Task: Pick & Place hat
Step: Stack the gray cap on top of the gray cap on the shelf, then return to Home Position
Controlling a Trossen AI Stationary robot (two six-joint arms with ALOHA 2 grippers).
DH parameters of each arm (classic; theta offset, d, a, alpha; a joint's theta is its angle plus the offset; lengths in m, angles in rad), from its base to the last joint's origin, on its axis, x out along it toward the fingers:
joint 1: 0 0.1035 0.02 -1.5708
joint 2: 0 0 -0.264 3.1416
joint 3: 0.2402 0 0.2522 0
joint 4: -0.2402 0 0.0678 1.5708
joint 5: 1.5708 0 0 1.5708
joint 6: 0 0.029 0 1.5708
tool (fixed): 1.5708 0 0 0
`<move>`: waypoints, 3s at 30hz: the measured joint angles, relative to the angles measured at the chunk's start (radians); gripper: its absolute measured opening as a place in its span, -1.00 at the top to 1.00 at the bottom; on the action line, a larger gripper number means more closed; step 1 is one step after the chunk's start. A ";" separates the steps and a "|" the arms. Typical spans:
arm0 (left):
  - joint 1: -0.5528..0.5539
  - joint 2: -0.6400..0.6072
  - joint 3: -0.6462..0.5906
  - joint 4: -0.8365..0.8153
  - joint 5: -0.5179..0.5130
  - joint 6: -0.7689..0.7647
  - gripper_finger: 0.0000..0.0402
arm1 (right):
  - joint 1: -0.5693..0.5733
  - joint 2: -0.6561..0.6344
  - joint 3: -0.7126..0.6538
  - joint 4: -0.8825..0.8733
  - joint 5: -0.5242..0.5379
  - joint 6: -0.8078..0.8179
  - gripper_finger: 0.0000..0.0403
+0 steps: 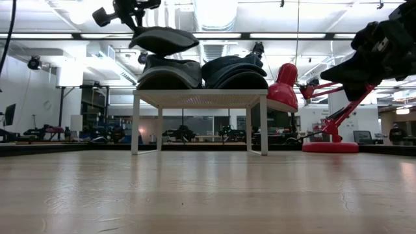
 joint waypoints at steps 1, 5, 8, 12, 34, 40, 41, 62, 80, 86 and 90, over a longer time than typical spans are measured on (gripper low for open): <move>0.000 0.005 -0.003 0.004 0.000 0.000 1.00 | 0.000 0.000 0.000 0.000 0.000 -0.013 0.96; -0.001 0.022 -0.023 0.008 0.004 -0.004 0.99 | 0.000 0.000 0.000 0.000 0.000 -0.024 0.96; 0.000 0.035 -0.032 0.036 0.039 0.001 0.99 | 0.000 0.000 0.000 0.000 0.000 -0.024 0.96; 0.000 0.052 -0.051 0.038 0.045 0.000 1.00 | 0.000 0.000 0.000 0.000 0.000 -0.024 0.96; -0.001 0.054 -0.223 0.144 0.061 0.020 0.86 | 0.000 0.000 0.000 0.000 0.000 -0.022 0.96; -0.001 0.054 -0.222 0.151 0.059 0.062 0.66 | 0.000 0.000 0.000 0.000 0.000 -0.022 0.96; -0.001 0.054 -0.221 0.152 0.059 0.070 0.61 | 0.000 0.000 0.000 0.000 0.000 -0.022 0.96; 0.002 -0.036 -0.180 0.155 0.103 0.158 -0.02 | 0.000 0.000 0.000 0.001 0.000 -0.022 0.96; -0.072 -0.295 -0.180 0.153 0.096 0.402 -0.02 | 0.000 0.000 0.000 0.001 0.000 -0.022 0.96; -0.116 -0.350 -0.184 0.157 0.096 0.611 -0.02 | 0.000 0.000 0.000 0.002 0.000 -0.022 0.96; -0.130 -0.379 -0.221 0.167 0.096 0.692 -0.02 | 0.000 0.000 0.000 0.001 0.000 -0.022 0.96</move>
